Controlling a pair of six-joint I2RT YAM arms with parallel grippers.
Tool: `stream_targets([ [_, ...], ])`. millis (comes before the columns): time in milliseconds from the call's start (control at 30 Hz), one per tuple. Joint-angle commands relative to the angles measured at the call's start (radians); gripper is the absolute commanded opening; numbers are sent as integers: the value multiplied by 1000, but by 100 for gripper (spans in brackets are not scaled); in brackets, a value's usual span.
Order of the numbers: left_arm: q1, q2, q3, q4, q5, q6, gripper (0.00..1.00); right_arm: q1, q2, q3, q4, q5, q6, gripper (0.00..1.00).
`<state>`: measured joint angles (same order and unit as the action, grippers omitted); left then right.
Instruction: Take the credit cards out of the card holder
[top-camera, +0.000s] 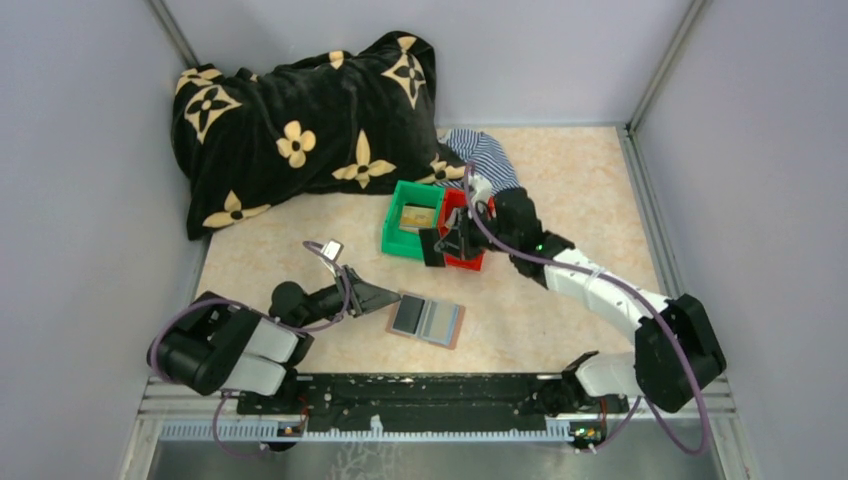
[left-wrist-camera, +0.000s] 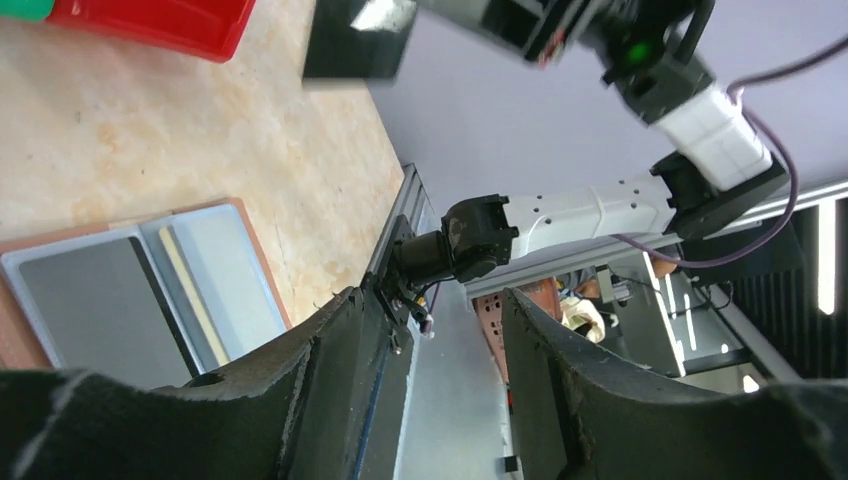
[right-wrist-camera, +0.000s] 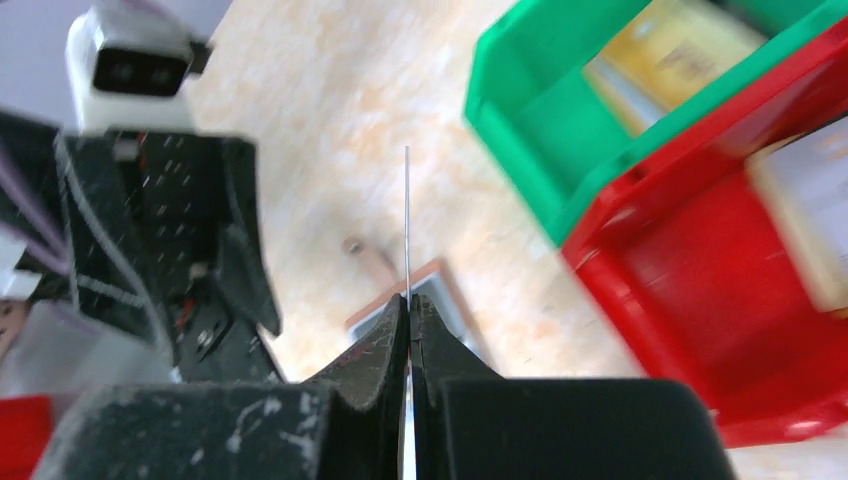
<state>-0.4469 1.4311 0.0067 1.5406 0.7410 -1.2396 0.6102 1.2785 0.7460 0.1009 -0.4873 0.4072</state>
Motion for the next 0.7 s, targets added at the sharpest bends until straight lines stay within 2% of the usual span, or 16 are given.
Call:
stream_targets([
  [0,12,-69,-28,177,16,62,59,-58,63,250,-286,96,-210,0],
  [300,20,-240,-30,-50,16,157,58,-79,423,803,-669,239,-384,0],
  [433,23,-305,-27,-149,-4,186,57,-78,599,1053,-841,187,-448,0],
  [533,26,-331,-27,-181,-14,193,57,-78,730,1204,-931,171,-485,0],
  [667,34,-344,-30,-198,-12,196,57,-73,826,1301,-969,213,-519,0],
])
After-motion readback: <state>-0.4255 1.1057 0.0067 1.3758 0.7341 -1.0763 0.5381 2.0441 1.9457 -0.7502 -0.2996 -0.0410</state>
